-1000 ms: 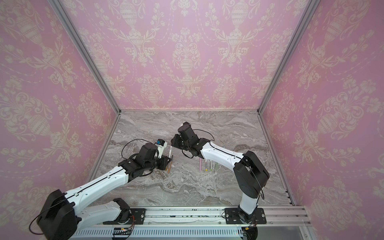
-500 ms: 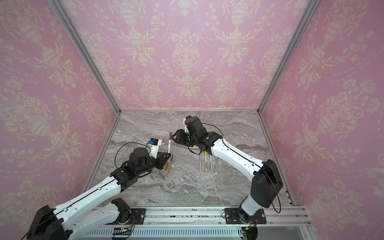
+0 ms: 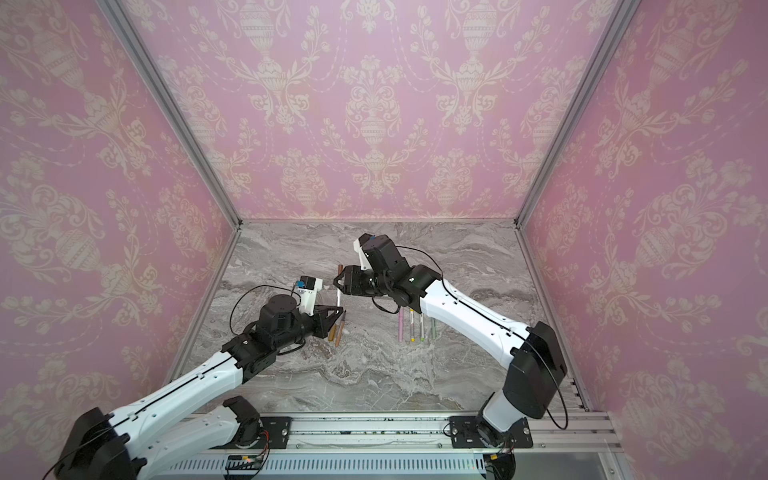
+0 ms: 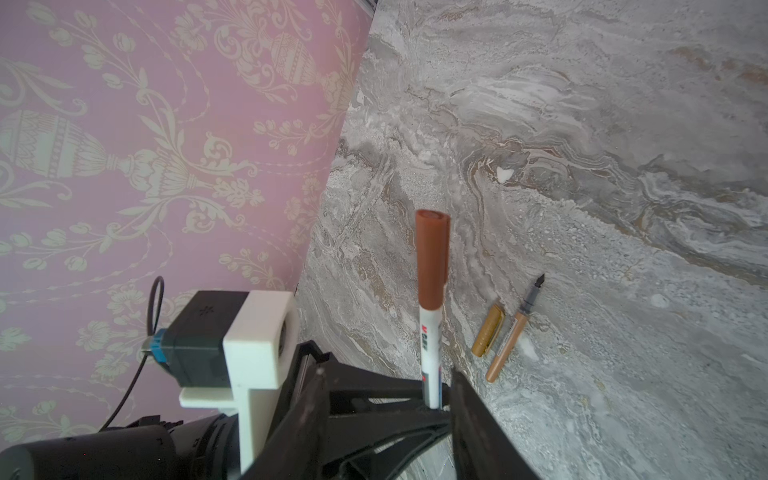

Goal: Insert the pens into the pen caps
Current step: 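Press the red-brown cap down onto the white pen with the right gripper, then lower the capped white pen with the right gripper while the left gripper releases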

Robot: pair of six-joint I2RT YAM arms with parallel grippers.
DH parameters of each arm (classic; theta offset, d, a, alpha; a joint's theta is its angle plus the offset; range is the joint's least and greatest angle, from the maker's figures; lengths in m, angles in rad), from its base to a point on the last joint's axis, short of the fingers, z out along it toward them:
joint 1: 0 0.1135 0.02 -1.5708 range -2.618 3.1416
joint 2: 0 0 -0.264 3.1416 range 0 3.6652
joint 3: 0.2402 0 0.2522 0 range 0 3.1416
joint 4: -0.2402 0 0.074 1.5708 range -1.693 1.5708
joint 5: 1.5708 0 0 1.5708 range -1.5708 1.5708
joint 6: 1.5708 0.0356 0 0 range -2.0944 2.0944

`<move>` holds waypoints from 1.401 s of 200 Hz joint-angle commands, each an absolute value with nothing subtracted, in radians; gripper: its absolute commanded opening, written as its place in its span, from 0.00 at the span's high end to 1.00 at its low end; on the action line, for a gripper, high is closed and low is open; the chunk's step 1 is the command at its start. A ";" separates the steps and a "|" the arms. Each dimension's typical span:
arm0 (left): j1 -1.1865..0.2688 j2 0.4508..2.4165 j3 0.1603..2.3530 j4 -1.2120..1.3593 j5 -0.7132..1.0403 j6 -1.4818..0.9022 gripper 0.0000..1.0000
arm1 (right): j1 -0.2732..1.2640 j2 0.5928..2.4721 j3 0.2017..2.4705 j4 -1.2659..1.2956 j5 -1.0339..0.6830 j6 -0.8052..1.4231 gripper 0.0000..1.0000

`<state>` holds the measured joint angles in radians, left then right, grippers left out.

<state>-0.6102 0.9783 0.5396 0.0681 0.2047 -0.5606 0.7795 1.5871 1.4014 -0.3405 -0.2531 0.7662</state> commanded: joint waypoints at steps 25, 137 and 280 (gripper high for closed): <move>-0.609 0.969 0.552 0.098 0.228 -0.604 1.00 | 0.792 1.660 1.427 -0.371 -0.196 0.737 0.54; -0.611 1.007 0.562 0.112 0.236 -0.621 1.00 | 0.807 1.718 1.461 -0.373 -0.162 0.746 0.99; -0.609 0.777 0.473 -0.052 0.127 -0.528 0.19 | 0.727 1.863 1.402 -0.777 -0.068 0.721 0.98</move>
